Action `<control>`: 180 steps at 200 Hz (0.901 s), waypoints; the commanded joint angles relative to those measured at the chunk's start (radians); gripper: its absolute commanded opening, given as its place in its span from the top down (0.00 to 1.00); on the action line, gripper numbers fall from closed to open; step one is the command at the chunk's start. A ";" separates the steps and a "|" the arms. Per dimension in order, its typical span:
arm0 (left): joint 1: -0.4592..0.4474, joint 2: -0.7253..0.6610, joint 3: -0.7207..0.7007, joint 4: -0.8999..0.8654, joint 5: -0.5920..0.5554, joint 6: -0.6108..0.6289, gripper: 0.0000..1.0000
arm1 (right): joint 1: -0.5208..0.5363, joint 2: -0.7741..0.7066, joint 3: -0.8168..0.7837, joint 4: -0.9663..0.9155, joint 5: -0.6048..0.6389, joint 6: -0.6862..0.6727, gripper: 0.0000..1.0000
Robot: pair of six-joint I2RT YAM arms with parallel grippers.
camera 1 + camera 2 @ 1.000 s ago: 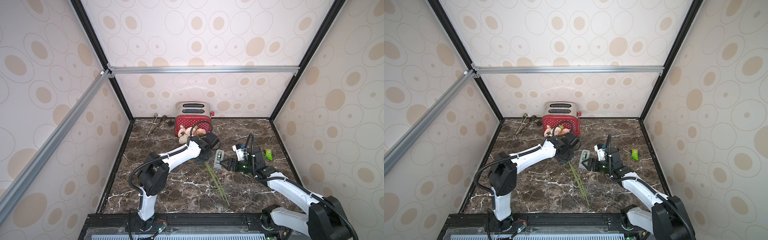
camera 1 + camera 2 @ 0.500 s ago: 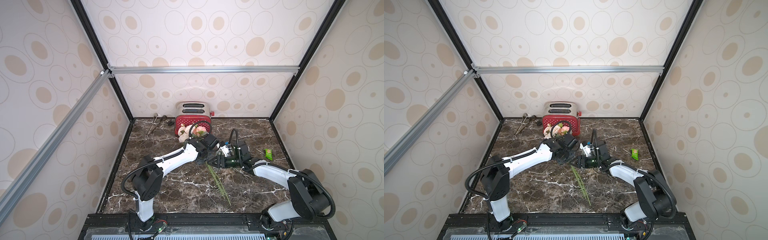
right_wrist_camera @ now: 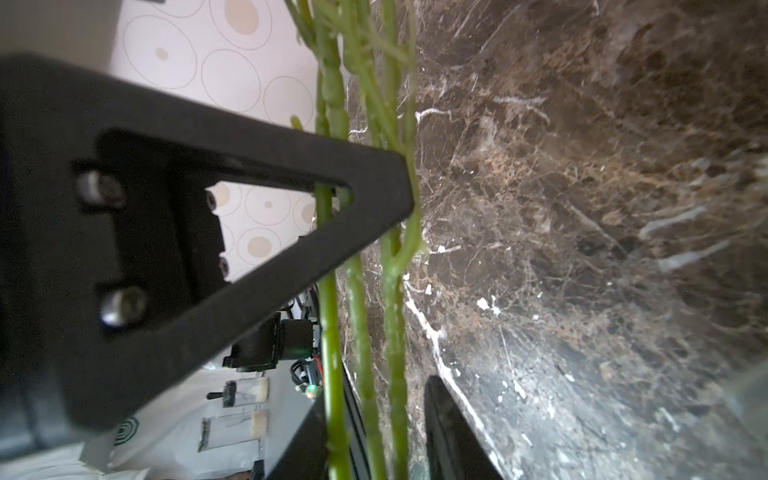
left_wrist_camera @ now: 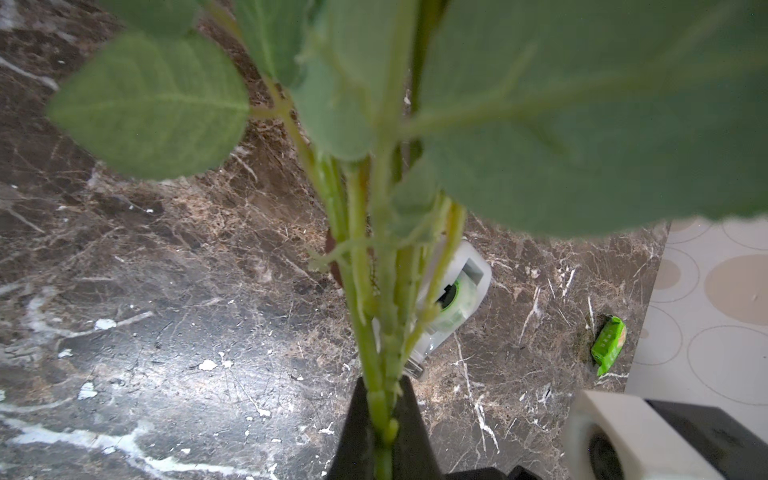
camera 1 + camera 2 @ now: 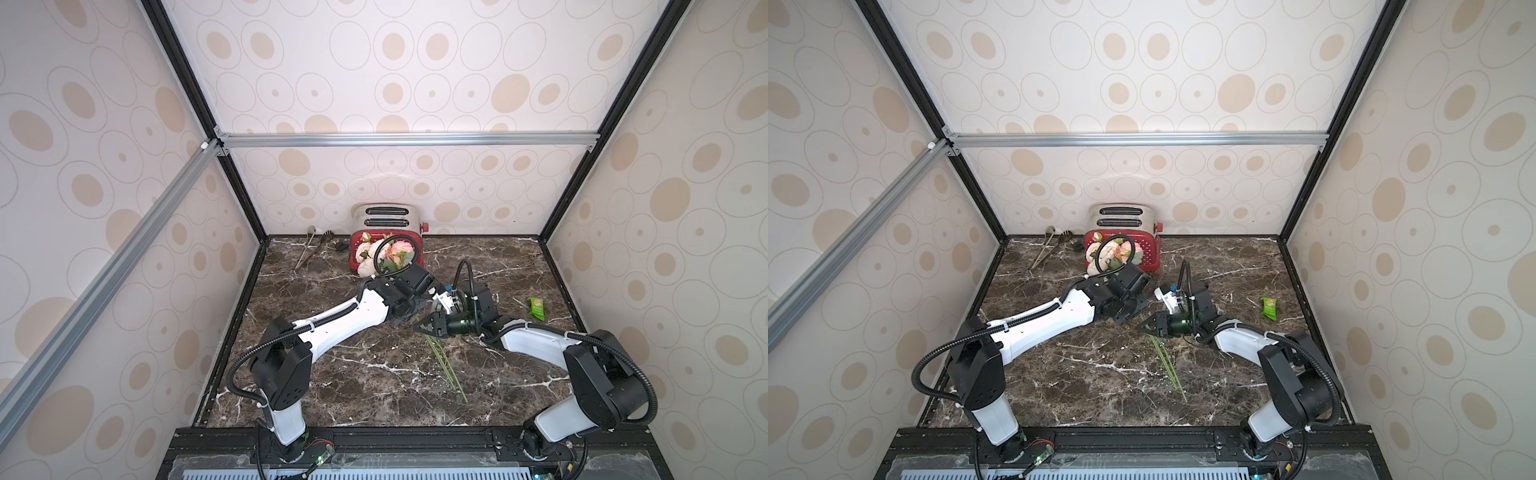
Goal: Wrap bouquets with tape
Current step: Pick up the unwrapped bouquet from the center of the board.
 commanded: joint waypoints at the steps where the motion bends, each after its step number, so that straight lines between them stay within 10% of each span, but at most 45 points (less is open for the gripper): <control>1: -0.004 -0.043 -0.008 0.037 -0.020 -0.019 1.00 | 0.007 0.008 -0.006 0.024 -0.034 0.000 0.66; 69: 0.006 -0.072 -0.053 0.106 -0.004 -0.035 1.00 | 0.007 -0.028 0.000 -0.023 -0.042 -0.051 1.00; 120: 0.028 -0.095 -0.108 0.183 0.056 -0.035 1.00 | 0.007 -0.091 0.032 -0.120 0.023 -0.139 1.00; 137: 0.040 -0.130 -0.169 0.270 0.077 -0.032 0.74 | 0.007 -0.120 0.039 -0.146 0.044 -0.179 1.00; 180: 0.049 -0.194 -0.321 0.464 0.113 -0.041 0.51 | 0.007 -0.129 0.060 -0.141 0.018 -0.175 1.00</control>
